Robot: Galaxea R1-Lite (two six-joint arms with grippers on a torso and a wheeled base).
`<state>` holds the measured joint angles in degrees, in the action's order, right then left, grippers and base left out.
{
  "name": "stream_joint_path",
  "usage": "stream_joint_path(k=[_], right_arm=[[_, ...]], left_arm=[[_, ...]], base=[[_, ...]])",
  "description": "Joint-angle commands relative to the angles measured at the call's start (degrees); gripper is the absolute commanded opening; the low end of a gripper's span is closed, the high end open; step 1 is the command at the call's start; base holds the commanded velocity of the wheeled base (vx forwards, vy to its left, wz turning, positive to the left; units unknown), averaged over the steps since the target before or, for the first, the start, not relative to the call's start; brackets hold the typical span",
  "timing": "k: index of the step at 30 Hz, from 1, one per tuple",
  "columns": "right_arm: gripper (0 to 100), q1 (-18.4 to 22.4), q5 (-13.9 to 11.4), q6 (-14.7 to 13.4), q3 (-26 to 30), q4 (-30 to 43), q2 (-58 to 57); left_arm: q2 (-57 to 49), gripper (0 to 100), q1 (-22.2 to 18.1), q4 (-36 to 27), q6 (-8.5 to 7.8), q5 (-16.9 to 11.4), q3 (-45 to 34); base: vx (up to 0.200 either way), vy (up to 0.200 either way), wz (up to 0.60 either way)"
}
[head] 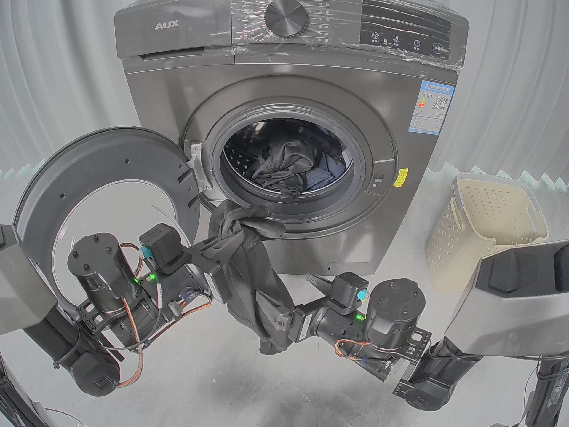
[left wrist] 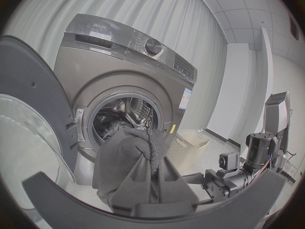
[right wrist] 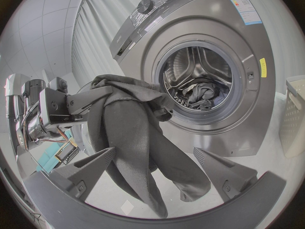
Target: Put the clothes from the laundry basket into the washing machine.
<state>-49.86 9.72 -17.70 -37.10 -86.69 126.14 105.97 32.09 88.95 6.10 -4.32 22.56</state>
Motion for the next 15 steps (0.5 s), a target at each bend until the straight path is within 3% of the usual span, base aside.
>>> stream_joint_path(k=[1, 7, 15], right_arm=[[100, -0.5, -0.6, -0.1, -1.4, -1.1, 2.5], [100, -1.6, -2.2, -0.3, -2.5, -1.5, 3.6], [100, -2.4, -2.2, -1.7, -1.3, -1.5, 2.4]], left_arm=[[0.0, 0, 0.1, 0.0, -0.03, 0.0, 0.0], [0.3, 0, 0.0, 0.1, -0.03, 0.0, -0.1], [0.5, 0, -0.4, 0.1, -0.03, 0.0, 0.2]], base=[[0.000, 0.000, 0.00], [0.000, 0.000, 0.00], [0.000, 0.000, 0.00]])
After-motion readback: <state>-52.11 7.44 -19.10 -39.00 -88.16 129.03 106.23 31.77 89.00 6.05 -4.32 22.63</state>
